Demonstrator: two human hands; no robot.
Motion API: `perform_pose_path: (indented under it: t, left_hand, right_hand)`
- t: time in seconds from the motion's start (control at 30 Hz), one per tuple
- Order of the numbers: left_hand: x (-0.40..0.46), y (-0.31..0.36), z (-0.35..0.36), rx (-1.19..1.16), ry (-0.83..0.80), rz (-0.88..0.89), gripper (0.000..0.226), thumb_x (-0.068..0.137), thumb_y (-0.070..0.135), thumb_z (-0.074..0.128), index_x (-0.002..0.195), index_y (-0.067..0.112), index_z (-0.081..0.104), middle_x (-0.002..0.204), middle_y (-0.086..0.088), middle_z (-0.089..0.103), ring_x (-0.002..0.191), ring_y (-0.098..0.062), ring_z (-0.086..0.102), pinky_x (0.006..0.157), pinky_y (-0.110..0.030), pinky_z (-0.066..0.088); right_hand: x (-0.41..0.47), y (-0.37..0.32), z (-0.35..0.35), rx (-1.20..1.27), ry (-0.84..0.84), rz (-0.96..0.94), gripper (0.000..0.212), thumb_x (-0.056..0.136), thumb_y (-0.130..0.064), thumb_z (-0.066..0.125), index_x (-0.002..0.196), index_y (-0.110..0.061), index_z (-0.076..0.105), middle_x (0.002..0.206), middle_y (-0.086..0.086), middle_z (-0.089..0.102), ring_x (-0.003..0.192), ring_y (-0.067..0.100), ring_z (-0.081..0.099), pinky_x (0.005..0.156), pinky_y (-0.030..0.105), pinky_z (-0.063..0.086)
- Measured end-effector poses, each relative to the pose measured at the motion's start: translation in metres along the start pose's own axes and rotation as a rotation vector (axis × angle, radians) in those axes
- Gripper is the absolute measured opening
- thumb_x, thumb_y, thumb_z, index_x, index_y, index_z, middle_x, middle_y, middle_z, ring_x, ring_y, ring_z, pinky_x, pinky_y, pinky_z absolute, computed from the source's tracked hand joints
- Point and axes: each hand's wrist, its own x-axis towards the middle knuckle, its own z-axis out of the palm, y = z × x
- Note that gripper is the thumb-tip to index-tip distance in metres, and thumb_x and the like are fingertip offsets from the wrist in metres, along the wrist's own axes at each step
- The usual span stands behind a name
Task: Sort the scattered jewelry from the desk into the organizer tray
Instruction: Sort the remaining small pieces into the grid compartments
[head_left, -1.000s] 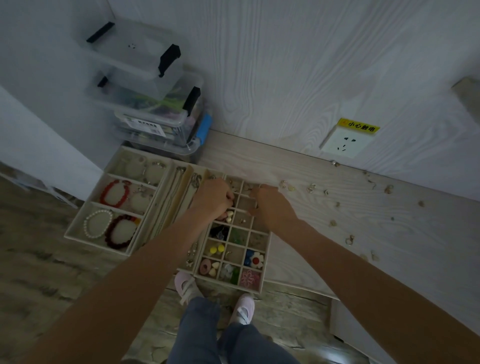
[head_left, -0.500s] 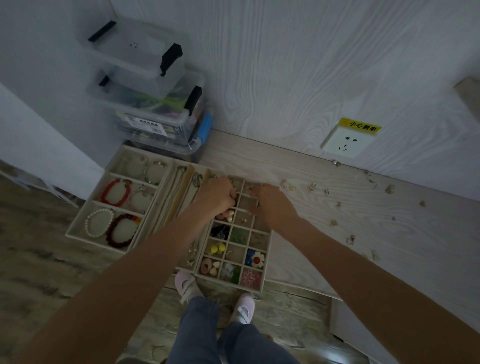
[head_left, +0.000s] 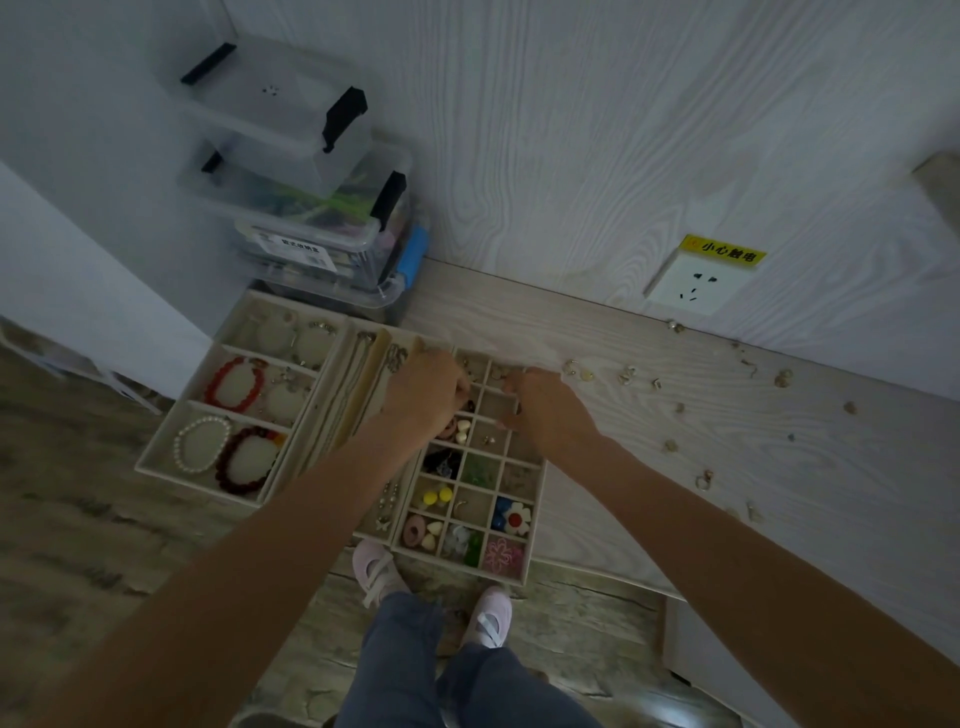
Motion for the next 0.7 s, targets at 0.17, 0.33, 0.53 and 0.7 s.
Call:
perform_pose_path:
  t: [0.17, 0.33, 0.53, 0.7]
  left_hand:
    - [0.0015, -0.0004, 0.0030, -0.019, 0.000, 0.010, 0.019, 0.087, 0.019, 0.065, 0.104, 0.014, 0.071, 0.109, -0.003, 0.066, 0.089, -0.014, 0.063, 0.077, -0.026, 0.052]
    - [0.0031, -0.0027, 0.0027, -0.037, -0.037, 0.019, 0.018, 0.087, 0.015, 0.066, 0.103, 0.014, 0.072, 0.100, -0.002, 0.071, 0.077, -0.011, 0.065, 0.066, -0.019, 0.050]
    - [0.0011, 0.0013, 0.0000, 0.044, -0.016, 0.064, 0.014, 0.086, 0.019, 0.066, 0.098, 0.016, 0.074, 0.101, 0.000, 0.071, 0.084, -0.014, 0.067, 0.070, -0.022, 0.050]
    - [0.0034, 0.0031, -0.0005, 0.070, 0.003, 0.029, 0.012, 0.085, 0.020, 0.067, 0.093, 0.017, 0.075, 0.102, -0.001, 0.070, 0.091, -0.017, 0.065, 0.075, -0.027, 0.050]
  right_hand:
    - [-0.0009, -0.0004, 0.0001, 0.000, 0.004, 0.002, 0.048, 0.090, -0.018, 0.060, 0.134, -0.006, 0.045, 0.134, 0.014, 0.049, 0.123, 0.026, 0.046, 0.098, 0.032, 0.039]
    - [0.0002, -0.0003, 0.0009, -0.002, -0.006, 0.007, 0.045, 0.091, -0.018, 0.058, 0.133, -0.005, 0.046, 0.133, 0.014, 0.048, 0.123, 0.026, 0.044, 0.098, 0.031, 0.037]
    - [-0.0013, -0.0016, -0.0006, -0.009, -0.003, -0.004, 0.047, 0.090, -0.017, 0.060, 0.133, -0.005, 0.046, 0.131, 0.016, 0.051, 0.121, 0.027, 0.047, 0.096, 0.033, 0.041]
    - [-0.0011, -0.0021, -0.0009, -0.015, -0.016, -0.002, 0.048, 0.090, -0.018, 0.060, 0.134, -0.005, 0.045, 0.130, 0.017, 0.051, 0.120, 0.028, 0.048, 0.097, 0.035, 0.042]
